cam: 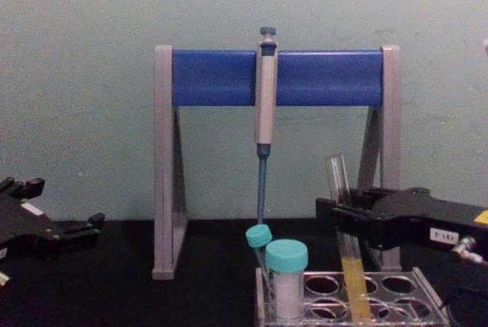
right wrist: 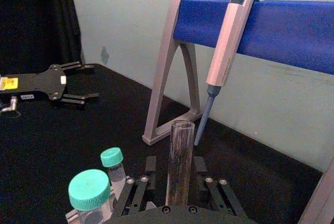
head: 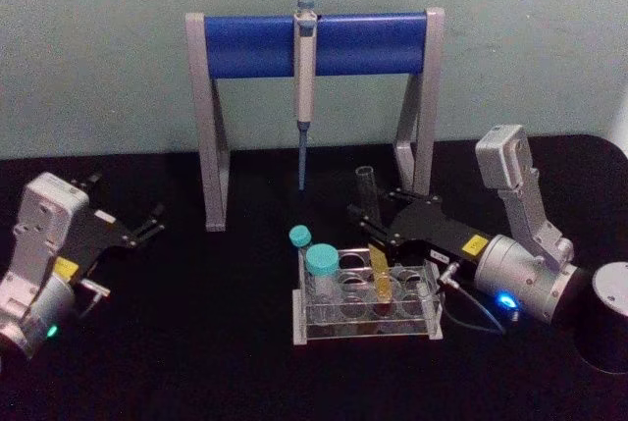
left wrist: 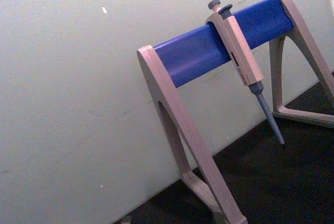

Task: Pick up the test tube from the test tube rack, shake it, then place it back into the test tube rack.

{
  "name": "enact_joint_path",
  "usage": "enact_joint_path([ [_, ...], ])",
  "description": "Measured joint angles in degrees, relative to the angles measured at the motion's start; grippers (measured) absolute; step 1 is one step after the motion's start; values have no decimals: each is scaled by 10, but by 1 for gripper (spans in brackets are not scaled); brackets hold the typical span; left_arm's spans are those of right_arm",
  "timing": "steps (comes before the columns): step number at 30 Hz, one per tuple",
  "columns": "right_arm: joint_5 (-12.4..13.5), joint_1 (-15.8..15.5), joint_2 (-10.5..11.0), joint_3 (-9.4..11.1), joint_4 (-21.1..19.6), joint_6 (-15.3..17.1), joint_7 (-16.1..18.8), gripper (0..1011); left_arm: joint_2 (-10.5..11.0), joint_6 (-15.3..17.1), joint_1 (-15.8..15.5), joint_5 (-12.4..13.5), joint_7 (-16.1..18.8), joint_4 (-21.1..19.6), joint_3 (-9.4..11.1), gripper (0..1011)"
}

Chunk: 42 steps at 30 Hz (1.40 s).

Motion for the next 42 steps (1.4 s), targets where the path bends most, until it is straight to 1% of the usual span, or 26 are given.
enact_joint_path([
  [1, 0, 0, 0, 0, 0, 0, 0, 454, 0, 0, 0, 0, 0, 0, 0, 1001],
  [3, 0, 0, 0, 0, 0, 0, 0, 371, 0, 0, 0, 0, 0, 0, 0, 1001],
  [4, 0, 0, 0, 0, 0, 0, 0, 353, 0, 0, 0, 0, 0, 0, 0, 1001],
  [5, 0, 0, 0, 0, 0, 0, 0, 295, 0, 0, 0, 0, 0, 0, 0, 1001],
  [8, 0, 0, 0, 0, 0, 0, 0, 224, 0, 0, 0, 0, 0, 0, 0, 1001],
  [28, 1, 0, 0, 0, 0, 0, 0, 220, 0, 0, 0, 0, 0, 0, 0, 1001],
  [34, -6, -5, -1, 6, -1, -28, 5, 220, 0, 0, 0, 0, 0, 0, 0, 1001],
  [35, -6, -5, -1, 6, -1, -28, 5, 220, 0, 0, 0, 0, 0, 0, 0, 1001],
  [37, -4, -9, -2, 12, -4, -40, 8, 221, 0, 0, 0, 0, 0, 0, 0, 1001],
  [42, 2, -15, -2, 22, -14, -53, 13, 220, 0, 0, 0, 0, 0, 0, 0, 1001],
])
